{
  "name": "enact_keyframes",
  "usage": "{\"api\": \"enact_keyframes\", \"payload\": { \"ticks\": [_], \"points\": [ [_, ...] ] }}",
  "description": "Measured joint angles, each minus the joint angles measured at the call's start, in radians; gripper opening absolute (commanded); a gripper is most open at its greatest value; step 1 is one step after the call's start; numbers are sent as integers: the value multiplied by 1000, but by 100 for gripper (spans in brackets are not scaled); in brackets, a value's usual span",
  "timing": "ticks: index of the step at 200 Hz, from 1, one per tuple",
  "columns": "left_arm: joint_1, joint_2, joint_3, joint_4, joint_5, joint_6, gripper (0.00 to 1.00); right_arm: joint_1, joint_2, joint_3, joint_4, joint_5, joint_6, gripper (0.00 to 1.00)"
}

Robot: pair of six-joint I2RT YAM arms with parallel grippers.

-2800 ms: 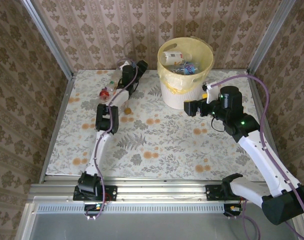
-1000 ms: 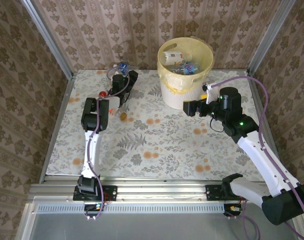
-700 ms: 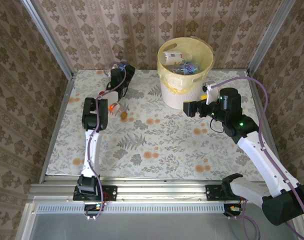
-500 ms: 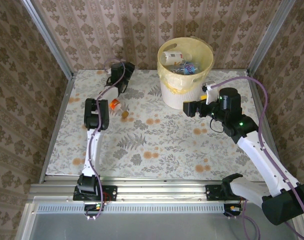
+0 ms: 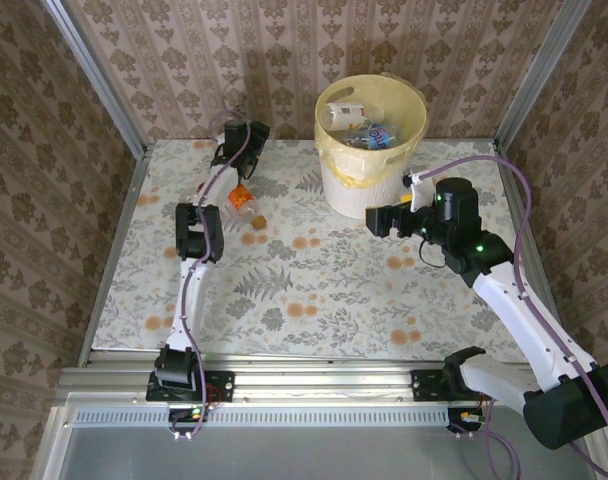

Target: Throw the plastic bottles in the bin

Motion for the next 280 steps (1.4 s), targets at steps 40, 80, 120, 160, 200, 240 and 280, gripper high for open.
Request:
{"api": "enact_keyframes", "payload": {
  "ticks": [40, 80, 120, 160, 200, 240, 280],
  "points": [
    [5, 30, 47, -29, -17, -13, 59, 0, 0, -7, 2, 0, -8, 100],
    [17, 33, 48, -19, -7, -8, 50, 0, 6, -7, 7, 0, -10, 100],
    [32, 21, -16, 65, 33, -2, 40, 0, 8, -7, 7, 0, -10, 100],
    [40, -85, -210, 149, 63, 32, 36, 0, 8, -8, 11, 0, -10, 100],
    [41, -174, -394, 250, 97, 56, 32, 0, 8, -8, 23, -3, -10, 100],
    [40, -257, -554, 327, 142, 90, 30, 0, 7, -9, 25, -6, -5, 100],
    [34, -356, -715, 371, 181, 156, 29, 0, 6, -11, 29, -7, 10, 100]
  ]
}}
